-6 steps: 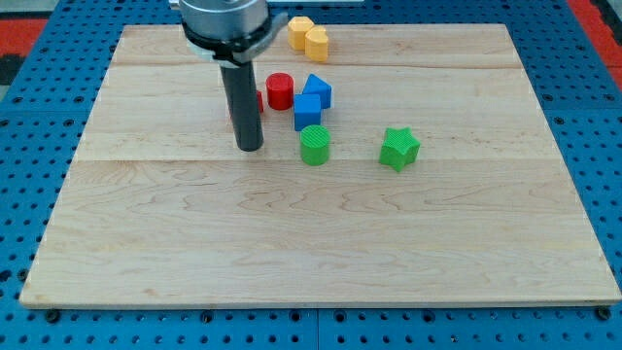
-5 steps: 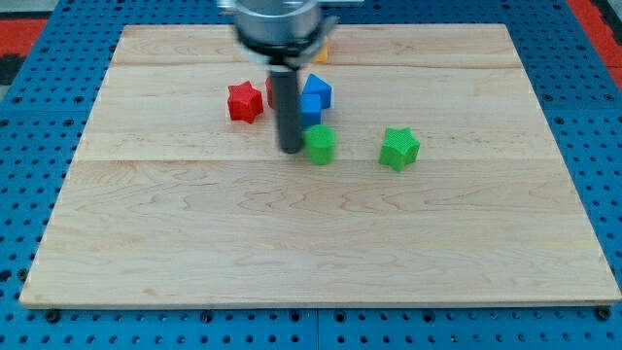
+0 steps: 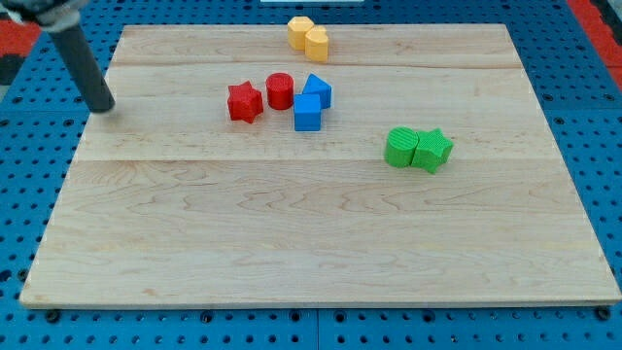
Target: Group the green and yellow blocks into each other
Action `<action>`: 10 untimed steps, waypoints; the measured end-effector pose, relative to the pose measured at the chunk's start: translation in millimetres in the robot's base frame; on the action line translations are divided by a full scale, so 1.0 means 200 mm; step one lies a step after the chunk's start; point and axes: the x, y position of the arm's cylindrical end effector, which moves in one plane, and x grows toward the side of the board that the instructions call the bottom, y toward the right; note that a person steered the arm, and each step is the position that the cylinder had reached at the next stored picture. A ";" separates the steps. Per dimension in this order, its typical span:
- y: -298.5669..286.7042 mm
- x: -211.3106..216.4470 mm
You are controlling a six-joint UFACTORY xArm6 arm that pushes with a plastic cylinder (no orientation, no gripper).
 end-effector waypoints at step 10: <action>1.93 0.17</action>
